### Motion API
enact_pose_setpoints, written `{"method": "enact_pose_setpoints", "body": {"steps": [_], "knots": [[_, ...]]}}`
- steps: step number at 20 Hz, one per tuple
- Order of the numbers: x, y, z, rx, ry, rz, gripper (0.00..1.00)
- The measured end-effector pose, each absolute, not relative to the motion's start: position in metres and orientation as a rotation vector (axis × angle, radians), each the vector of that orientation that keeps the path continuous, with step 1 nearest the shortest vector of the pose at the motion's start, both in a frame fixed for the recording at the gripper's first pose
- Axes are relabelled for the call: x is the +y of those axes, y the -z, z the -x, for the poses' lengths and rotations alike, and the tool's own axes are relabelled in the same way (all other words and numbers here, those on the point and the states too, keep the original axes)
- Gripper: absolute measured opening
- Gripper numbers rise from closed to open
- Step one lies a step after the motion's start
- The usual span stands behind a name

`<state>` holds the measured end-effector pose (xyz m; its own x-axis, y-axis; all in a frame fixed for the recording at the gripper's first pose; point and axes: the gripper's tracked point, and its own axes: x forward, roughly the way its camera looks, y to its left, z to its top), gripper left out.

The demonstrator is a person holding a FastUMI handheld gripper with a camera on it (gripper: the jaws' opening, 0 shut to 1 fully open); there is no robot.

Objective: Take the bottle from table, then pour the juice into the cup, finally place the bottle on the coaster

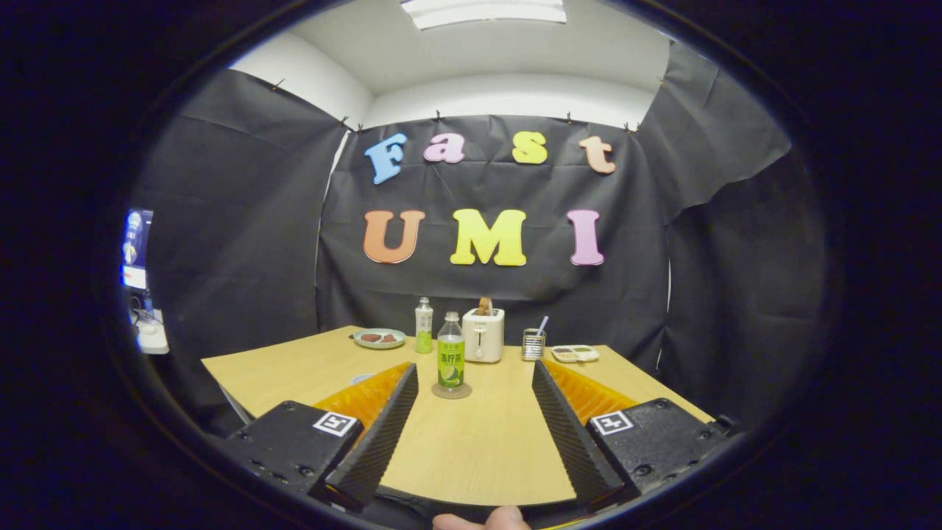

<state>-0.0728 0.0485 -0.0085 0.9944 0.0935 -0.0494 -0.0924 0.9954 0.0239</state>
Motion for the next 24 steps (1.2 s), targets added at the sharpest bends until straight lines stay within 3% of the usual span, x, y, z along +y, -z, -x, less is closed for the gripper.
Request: {"method": "enact_pose_setpoints", "body": {"steps": [24], "knots": [[0.072,-0.015,0.094,0.002,-0.029,-0.029,1.0]]}}
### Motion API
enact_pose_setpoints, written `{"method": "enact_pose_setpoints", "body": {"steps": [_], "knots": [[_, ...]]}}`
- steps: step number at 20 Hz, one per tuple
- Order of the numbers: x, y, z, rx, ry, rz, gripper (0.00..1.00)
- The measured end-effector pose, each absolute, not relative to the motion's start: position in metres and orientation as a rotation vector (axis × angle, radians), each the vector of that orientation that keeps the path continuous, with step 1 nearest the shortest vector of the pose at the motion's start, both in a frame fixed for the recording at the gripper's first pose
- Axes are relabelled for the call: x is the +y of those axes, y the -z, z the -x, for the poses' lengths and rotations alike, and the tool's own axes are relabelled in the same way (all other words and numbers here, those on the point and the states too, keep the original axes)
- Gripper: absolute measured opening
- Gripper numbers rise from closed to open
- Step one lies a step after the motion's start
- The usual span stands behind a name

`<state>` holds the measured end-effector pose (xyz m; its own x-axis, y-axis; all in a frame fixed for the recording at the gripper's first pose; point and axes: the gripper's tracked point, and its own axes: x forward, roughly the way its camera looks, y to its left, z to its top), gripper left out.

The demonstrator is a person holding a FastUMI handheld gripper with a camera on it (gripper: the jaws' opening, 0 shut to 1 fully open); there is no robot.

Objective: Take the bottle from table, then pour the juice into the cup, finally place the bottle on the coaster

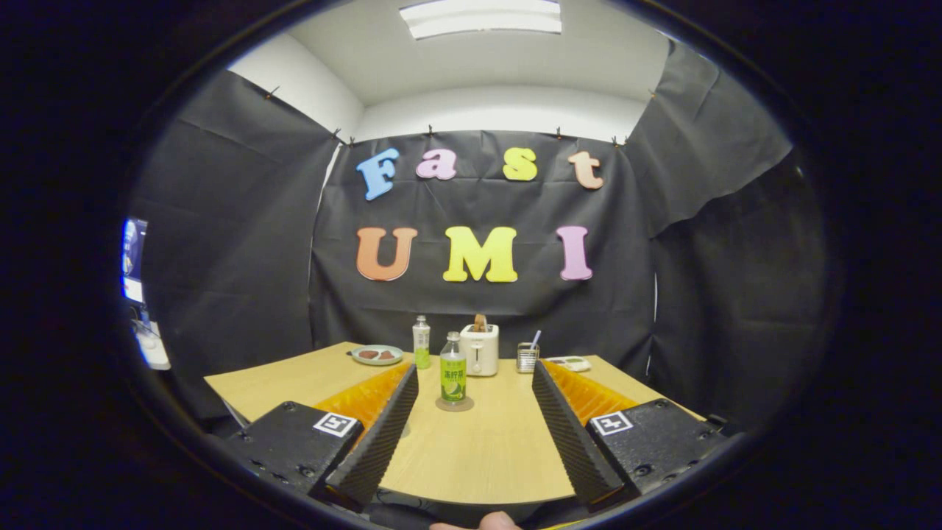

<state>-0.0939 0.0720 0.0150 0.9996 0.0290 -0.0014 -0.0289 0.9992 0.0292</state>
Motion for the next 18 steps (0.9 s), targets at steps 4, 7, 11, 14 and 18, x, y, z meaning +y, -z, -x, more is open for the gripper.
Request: {"method": "enact_pose_setpoints", "body": {"steps": [4,7,11,14,18], "knots": [[0.074,-0.025,0.099,-0.029,-0.023,-0.027,1.0],[0.076,-0.021,0.099,0.002,-0.029,-0.044,0.99],[0.08,-0.029,0.103,-0.028,-0.028,-0.022,1.0],[0.082,-0.031,0.104,-0.037,-0.033,-0.021,1.0],[0.082,-0.031,0.105,-0.037,-0.039,-0.041,1.0]]}}
